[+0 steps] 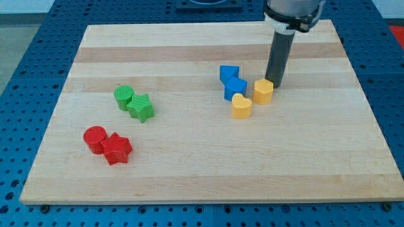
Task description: Move the yellow blocks to the bottom side of the board
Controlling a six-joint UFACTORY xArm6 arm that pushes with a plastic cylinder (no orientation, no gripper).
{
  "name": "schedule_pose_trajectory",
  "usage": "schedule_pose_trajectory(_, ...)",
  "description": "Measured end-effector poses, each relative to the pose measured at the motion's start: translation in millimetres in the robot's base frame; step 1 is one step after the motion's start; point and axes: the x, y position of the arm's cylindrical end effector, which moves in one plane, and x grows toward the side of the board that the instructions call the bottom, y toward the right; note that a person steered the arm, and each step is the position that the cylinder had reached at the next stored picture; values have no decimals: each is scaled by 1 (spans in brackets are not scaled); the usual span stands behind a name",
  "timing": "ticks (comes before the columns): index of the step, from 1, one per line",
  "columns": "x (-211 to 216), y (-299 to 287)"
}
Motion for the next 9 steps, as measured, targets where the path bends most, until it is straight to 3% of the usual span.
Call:
schedule_pose_trajectory(2, 83, 1)
schedule_pose_trajectory(3, 62, 23)
schedule_pose_trajectory(4, 11, 42)
schedule_pose_trajectory(5, -2, 17)
schedule_pose_trajectory(8, 83, -4)
schedule_pose_trajectory(9, 41, 4)
